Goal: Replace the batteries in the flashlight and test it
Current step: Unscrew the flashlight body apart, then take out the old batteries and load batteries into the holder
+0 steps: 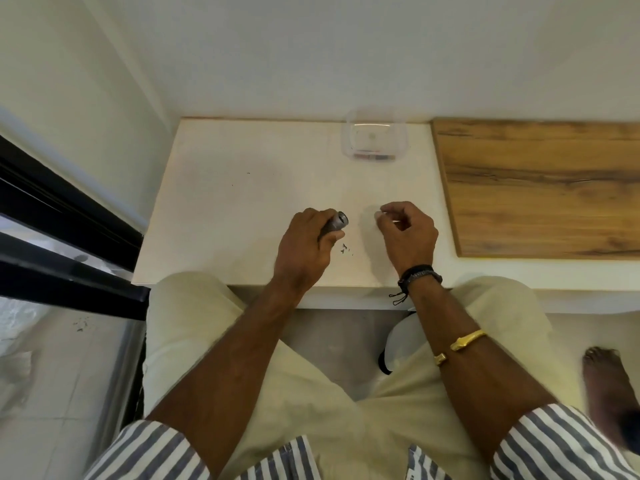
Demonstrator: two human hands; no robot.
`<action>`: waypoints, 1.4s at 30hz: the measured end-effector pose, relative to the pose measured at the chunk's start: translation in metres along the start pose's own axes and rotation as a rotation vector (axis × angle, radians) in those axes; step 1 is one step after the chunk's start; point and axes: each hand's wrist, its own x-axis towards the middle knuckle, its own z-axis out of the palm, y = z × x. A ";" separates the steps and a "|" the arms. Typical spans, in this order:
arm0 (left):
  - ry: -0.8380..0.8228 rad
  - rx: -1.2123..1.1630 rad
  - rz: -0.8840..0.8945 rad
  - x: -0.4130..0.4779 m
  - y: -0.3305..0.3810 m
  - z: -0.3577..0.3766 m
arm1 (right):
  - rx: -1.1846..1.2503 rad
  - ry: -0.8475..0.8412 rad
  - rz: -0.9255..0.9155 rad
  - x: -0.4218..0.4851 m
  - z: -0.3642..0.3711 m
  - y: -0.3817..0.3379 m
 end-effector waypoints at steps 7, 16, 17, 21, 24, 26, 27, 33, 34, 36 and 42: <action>-0.059 0.437 0.220 0.005 0.012 -0.004 | 0.469 -0.411 0.410 -0.017 -0.002 -0.017; 0.000 0.561 0.374 0.009 0.018 -0.008 | 0.704 -0.509 0.588 -0.021 -0.002 -0.018; -0.003 0.568 0.374 0.009 0.018 -0.008 | 0.707 -0.509 0.591 -0.021 -0.002 -0.017; -0.003 0.593 0.349 0.009 0.017 -0.007 | 0.712 -0.494 0.602 -0.021 -0.006 -0.017; 0.014 0.547 0.280 0.008 0.014 -0.009 | 0.706 -0.445 0.580 -0.017 -0.011 -0.017; 0.031 0.497 0.226 0.009 0.012 -0.011 | 0.701 -0.404 0.566 -0.014 -0.015 -0.017; 0.032 0.476 0.197 0.010 0.010 -0.012 | 0.703 -0.386 0.564 -0.012 -0.016 -0.017; 0.110 0.165 -0.041 0.014 -0.001 -0.010 | 0.789 -0.302 0.591 -0.008 -0.021 -0.015; 0.128 0.095 -0.070 0.014 -0.002 -0.009 | 0.804 -0.299 0.598 -0.009 -0.021 -0.015; 0.137 -0.042 -0.136 0.015 -0.005 -0.008 | 0.829 -0.300 0.609 -0.009 -0.021 -0.015; 0.178 -0.203 -0.224 0.017 -0.009 -0.004 | 0.864 -0.293 0.638 -0.010 -0.019 -0.016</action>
